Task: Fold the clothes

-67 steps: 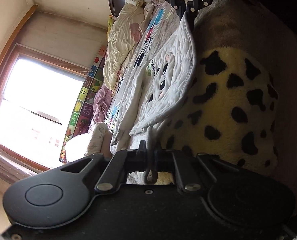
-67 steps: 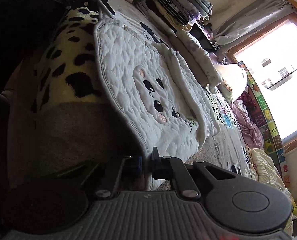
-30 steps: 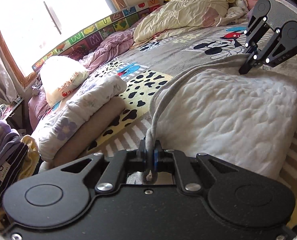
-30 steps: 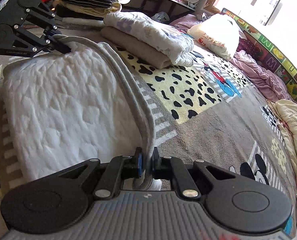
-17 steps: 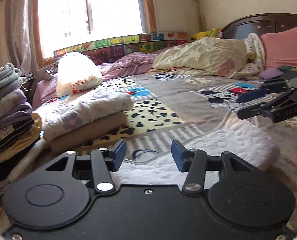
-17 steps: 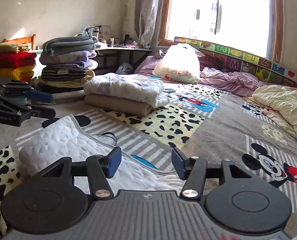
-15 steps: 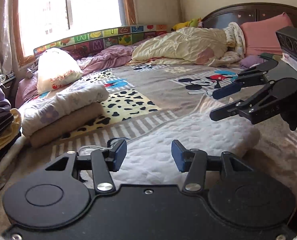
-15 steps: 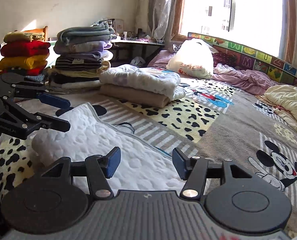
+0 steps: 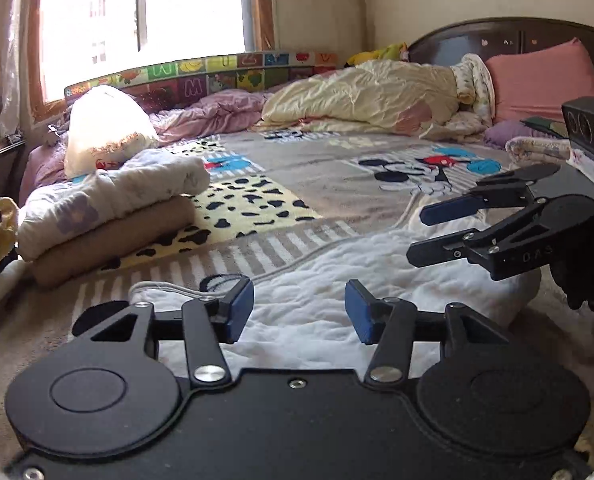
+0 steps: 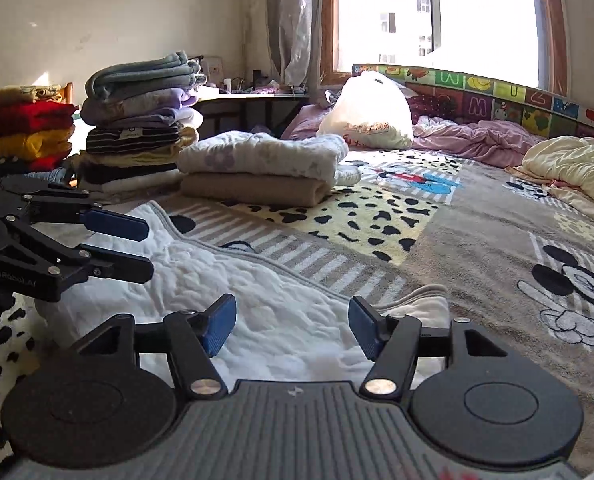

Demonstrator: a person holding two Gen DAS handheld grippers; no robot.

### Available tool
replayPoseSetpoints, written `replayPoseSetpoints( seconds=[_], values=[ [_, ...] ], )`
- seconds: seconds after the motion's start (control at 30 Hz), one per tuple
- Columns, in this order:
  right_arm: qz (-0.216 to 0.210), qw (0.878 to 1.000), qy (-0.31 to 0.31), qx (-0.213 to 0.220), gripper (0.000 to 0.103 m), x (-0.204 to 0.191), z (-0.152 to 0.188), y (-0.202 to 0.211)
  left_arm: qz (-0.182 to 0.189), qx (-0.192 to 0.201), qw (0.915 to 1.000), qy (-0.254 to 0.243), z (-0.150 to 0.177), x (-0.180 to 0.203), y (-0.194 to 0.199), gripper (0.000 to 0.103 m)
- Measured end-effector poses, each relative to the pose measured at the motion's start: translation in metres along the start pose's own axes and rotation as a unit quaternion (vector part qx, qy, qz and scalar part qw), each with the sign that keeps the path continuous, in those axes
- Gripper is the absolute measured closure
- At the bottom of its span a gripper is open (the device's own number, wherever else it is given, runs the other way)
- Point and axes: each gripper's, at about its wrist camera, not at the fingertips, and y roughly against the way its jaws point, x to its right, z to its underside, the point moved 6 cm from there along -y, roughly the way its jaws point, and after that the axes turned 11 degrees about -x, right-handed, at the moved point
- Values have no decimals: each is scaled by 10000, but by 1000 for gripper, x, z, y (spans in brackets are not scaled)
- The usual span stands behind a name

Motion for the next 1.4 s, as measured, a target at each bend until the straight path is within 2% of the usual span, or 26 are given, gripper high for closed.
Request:
replayPoseSetpoints(
  seconds=[0.1,0.2,0.3,0.33,0.37,0.4,0.43,0.5,0.53,0.57,0.6,0.63,0.67,0.7,0.73,0.8,0.83,0.87,0.93,1.0,1.03,1.1,1.13,1.2,1.3,1.4],
  values=[
    [497,9975,-330,370,31,22,-5,25,-333,85,9971,674,4,-31,19,49],
    [630,9962,-600,55,32,45,6,14,-402,-232,9927,1117,12,-46,6,49],
    [397,9958,-807,-167,49,56,17,-2,-518,-408,9930,980,15,-43,-12,50],
    [322,9952,-883,-271,60,58,20,-9,-546,-511,9931,904,17,-42,-20,62],
    [270,9941,-984,-370,64,60,24,-16,-540,-582,9929,885,17,-41,-27,72],
    [203,9931,-1088,-386,67,62,26,-20,-458,-605,9931,899,17,-41,-32,89],
    [78,9915,-1253,-353,70,65,27,-21,-307,-599,9929,981,15,-43,-34,96],
    [-318,9839,-1743,-243,74,74,28,-19,240,-509,9870,1507,15,-54,-31,97],
    [-652,9750,-2122,-128,81,82,30,-16,792,-356,9725,2162,16,-66,-27,98],
    [-1006,9623,-2525,5,84,91,33,-12,1349,-188,9502,2803,17,-79,-23,98],
    [-1370,9451,-2960,196,87,102,36,-9,2004,120,9173,3440,20,-93,-16,98],
    [-1906,9165,-3477,526,88,113,40,-4,2632,421,8814,3901,24,-103,-11,99],
    [-2541,8755,-4007,919,90,125,45,0,3194,684,8414,4305,28,-113,-6,99],
    [-2859,8488,-4308,1108,90,134,49,2,3274,578,8328,4427,33,-116,-10,99],
    [-2730,8546,-4307,976,89,136,51,-1,3316,445,8255,4545,38,-119,-14,99],
    [-2140,8851,-4123,269,89,131,60,-19,2596,-370,8423,4709,58,-120,-38,98],
    [-1942,8892,-4143,9,89,128,65,-28,2354,-635,8442,4774,66,-121,-46,98],
    [-1788,8932,-4124,-132,89,125,68,-34,2288,-627,8437,4815,67,-121,-48,97],
    [-1559,9024,-4012,-168,80,123,65,-34,2068,-544,8616,4604,61,-118,-41,94],
    [-1392,9077,-3955,-164,73,122,64,-31,1925,-524,8686,4535,61,-116,-38,91],
    [-1332,9076,-3978,-145,66,123,65,-30,1790,-513,8731,4506,61,-116,-35,83],
    [-1257,9068,-4024,-70,59,125,65,-27,1615,-442,8778,4488,61,-117,-32,77],
    [-1210,9063,-4050,-19,52,126,66,-25,1503,-433,8803,4478,61,-118,-30,66],
    [-1209,9018,-4148,69,45,128,67,-19,1239,-413,8829,4511,65,-119,-24,55],
    [-1508,8866,-4371,145,34,127,75,-7,1326,-320,8761,4625,68,-120,-11,53],
    [-1811,8756,-4475,147,23,119,80,6,1662,-281,8665,4699,70,-114,3,41]
  ],
)
